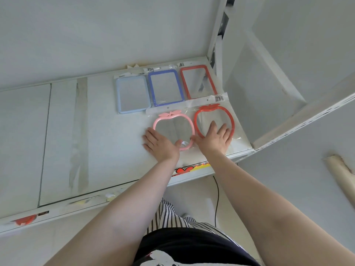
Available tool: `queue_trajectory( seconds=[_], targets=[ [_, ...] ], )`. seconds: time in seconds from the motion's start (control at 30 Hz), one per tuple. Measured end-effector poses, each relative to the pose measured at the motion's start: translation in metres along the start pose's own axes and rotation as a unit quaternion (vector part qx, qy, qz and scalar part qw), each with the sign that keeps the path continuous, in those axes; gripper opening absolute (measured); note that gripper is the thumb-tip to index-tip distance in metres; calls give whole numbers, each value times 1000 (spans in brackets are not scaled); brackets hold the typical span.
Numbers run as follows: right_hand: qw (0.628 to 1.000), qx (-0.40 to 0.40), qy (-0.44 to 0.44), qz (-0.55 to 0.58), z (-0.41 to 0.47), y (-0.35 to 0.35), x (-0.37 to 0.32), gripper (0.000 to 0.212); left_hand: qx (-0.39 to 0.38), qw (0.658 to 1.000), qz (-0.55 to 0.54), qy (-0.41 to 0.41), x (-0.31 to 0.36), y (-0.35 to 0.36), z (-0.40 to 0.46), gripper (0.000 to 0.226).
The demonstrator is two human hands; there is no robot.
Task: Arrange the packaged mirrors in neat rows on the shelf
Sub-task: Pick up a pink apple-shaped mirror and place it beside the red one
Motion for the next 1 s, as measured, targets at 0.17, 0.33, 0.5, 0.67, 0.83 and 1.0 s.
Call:
queue_trajectory(
  seconds=[0.17, 0.33, 0.5, 0.67, 0.83, 1.0],
  targets=[
    [1000, -8, -5, -6, 0, -1, -3, 97, 11, 1000, -21, 13, 0, 0, -2, 115],
    [999, 1, -29, 17, -5, -11, -4, 93, 15, 999, -44, 17, 1, -4, -6, 107],
    [996, 6, -80, 32, -23, -19, -16, 75, 37, 997, -15, 73, 4, -26, -13, 84],
    [983, -45, -160, 74, -52, -14, -41, 45, 43, 985, 16, 168, -4, -52, -24, 51],
    [969, -77, -228, 61, -90, 3, -68, 41, 59, 971, 60, 224, -38, -77, -30, 44],
    [957, -92, -268, 57, -139, 34, -104, 44, 61, 975, 47, 207, -110, -106, -21, 46]
  ],
)
Point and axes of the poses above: each hand's wrist, its own z-axis towards the middle knuckle, its own y-axis out of the palm, x = y × z, the point moved 5 cm from there along z, towards the middle knuckle, and after that the axes turned 14 degrees about z, right-handed, at the moved point
